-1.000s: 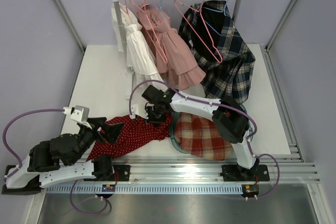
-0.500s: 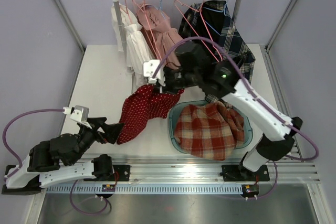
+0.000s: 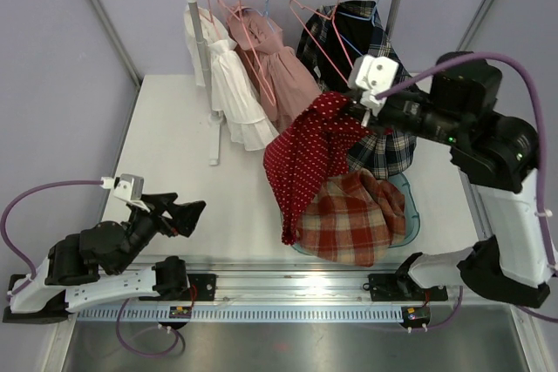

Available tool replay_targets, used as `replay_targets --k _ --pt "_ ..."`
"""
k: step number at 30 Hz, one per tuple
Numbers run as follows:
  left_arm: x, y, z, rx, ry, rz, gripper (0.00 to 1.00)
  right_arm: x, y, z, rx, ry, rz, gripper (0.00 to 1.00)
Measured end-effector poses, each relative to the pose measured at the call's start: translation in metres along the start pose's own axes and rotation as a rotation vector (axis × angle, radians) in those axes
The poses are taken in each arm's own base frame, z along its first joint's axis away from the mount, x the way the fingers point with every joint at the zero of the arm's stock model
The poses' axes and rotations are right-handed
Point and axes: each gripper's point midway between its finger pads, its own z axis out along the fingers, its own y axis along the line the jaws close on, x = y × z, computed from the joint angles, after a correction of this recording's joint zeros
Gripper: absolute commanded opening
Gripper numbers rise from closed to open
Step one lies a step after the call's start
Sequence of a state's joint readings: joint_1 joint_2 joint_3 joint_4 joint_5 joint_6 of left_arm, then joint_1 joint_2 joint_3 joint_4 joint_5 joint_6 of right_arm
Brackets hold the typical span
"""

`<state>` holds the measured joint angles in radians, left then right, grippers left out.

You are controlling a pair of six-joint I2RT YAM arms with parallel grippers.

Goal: Remove the skirt from the hanger

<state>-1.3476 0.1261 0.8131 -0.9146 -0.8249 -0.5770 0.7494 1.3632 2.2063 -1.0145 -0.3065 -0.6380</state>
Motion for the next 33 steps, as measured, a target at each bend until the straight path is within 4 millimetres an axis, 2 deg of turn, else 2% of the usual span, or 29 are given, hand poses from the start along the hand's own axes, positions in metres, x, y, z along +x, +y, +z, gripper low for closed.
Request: replay_targets --k 3,8,12,16,22,29,33 --pt "-0.004 -0.002 0.000 0.005 -0.010 -0.011 0.99 0.019 -0.002 -0.034 0.063 0.059 -0.007 0.00" --pt "-0.010 -0.008 0.002 0.009 -0.021 -0.014 0.99 0.048 -0.007 -0.068 0.159 0.146 -0.005 0.00" --pt "-0.010 -0.012 0.005 0.006 -0.015 0.006 0.99 0.086 -0.004 -0.083 0.212 0.254 0.013 0.00" --pt "-0.011 -0.015 0.008 0.006 -0.016 0.013 0.99 0.126 0.010 -0.089 0.204 0.358 0.039 0.00" --pt "-0.016 -0.019 0.009 0.016 -0.034 0.018 0.99 0.171 0.047 -0.082 0.064 0.444 0.056 0.00" --pt "-0.019 -0.026 0.014 0.020 -0.039 0.041 0.99 0.233 0.115 -0.053 -0.213 0.474 0.143 0.00" --pt "-0.017 -0.031 0.019 0.017 -0.031 0.069 0.99 0.290 0.151 -0.030 -0.315 0.513 0.199 0.02"
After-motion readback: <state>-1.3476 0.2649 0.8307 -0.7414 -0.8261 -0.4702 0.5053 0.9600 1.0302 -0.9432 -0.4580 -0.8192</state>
